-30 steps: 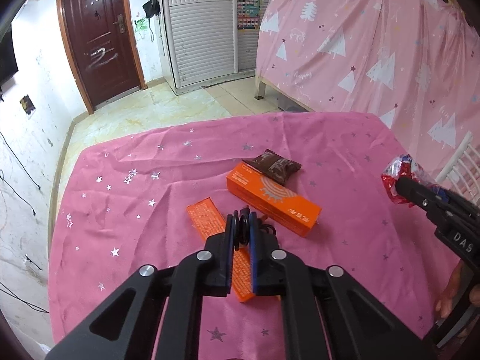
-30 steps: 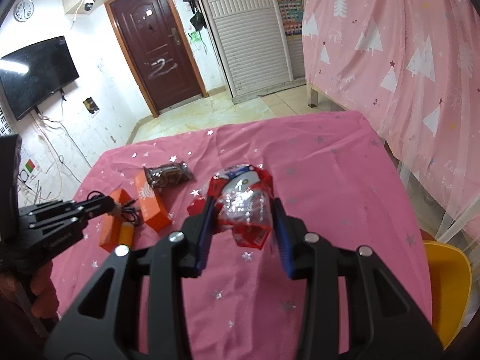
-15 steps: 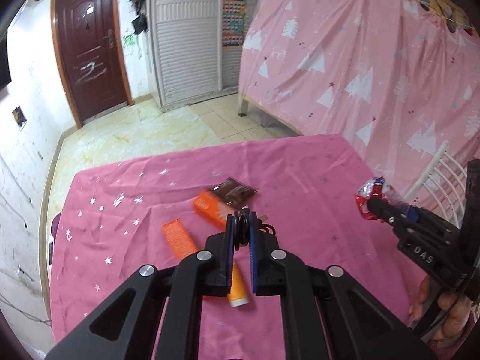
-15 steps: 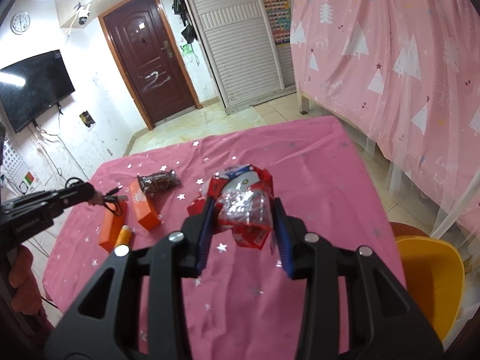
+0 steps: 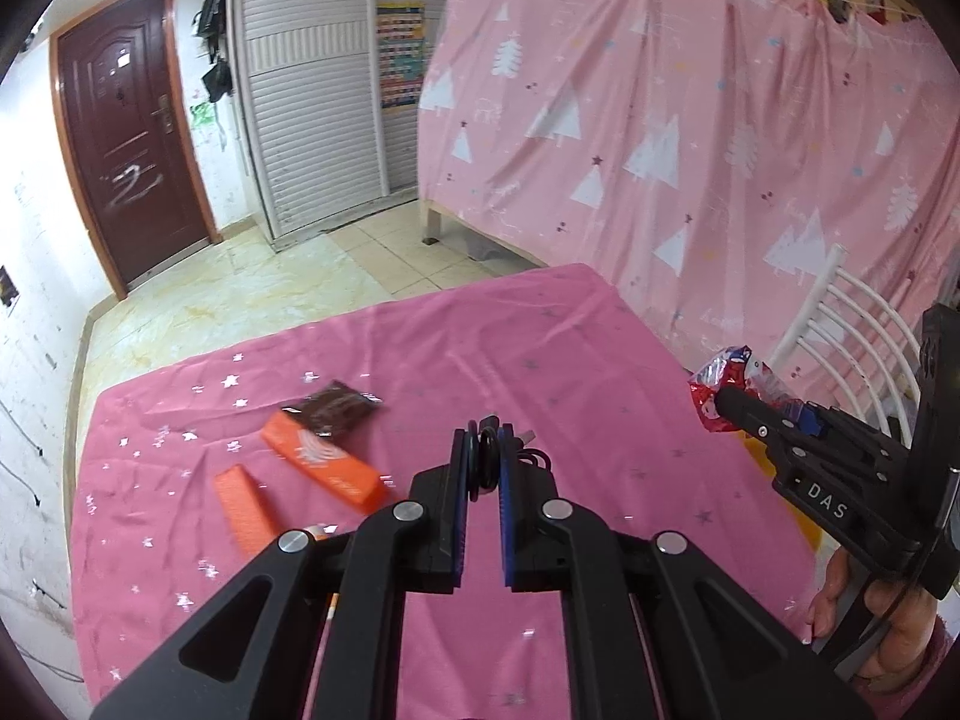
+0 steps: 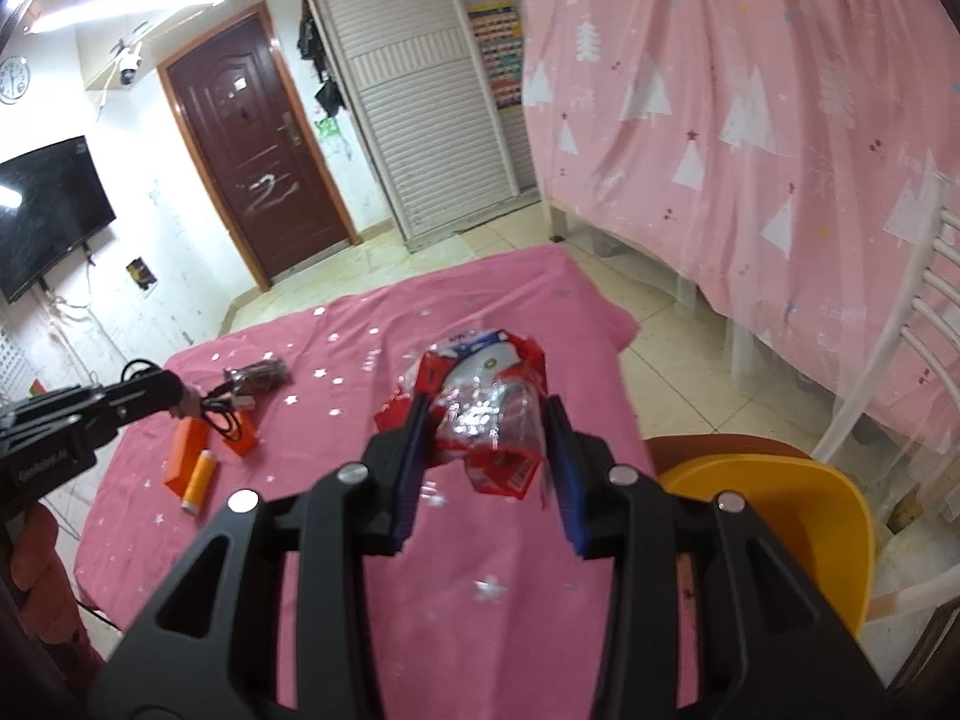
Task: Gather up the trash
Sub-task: 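Carry both items to the yellow bin and open both tools to drop them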
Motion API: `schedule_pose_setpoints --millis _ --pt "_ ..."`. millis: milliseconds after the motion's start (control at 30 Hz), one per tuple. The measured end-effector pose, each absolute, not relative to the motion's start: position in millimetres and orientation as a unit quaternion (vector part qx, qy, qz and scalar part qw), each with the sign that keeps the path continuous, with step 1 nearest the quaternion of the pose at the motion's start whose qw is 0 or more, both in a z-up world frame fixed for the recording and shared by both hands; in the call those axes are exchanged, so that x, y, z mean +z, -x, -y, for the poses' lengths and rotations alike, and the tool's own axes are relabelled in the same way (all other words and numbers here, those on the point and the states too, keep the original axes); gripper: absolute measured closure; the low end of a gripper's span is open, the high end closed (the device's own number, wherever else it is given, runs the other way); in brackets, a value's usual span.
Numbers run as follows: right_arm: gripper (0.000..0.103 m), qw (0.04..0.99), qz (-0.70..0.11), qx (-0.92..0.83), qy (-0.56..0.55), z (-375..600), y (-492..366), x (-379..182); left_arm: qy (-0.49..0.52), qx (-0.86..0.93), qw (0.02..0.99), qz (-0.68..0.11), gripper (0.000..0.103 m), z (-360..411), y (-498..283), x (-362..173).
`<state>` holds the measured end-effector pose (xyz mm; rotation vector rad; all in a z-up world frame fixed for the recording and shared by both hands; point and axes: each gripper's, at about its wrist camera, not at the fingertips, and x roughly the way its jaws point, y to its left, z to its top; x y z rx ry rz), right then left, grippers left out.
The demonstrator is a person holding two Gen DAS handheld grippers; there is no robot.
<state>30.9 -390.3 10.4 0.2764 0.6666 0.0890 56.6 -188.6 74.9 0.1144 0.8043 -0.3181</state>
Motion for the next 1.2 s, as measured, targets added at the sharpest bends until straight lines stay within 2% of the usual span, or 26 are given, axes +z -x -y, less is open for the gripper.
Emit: schedule_pose_setpoints --millis 1033,1200 --pt "0.065 0.919 -0.316 -0.072 -0.226 531.9 36.1 -33.6 -0.101 -0.262 0.864 -0.418 0.101 362.4 -32.9 58.4" --pt "0.054 0.915 -0.315 -0.079 -0.238 544.5 40.2 -36.8 -0.089 -0.292 0.856 -0.416 0.100 385.3 -30.4 55.7"
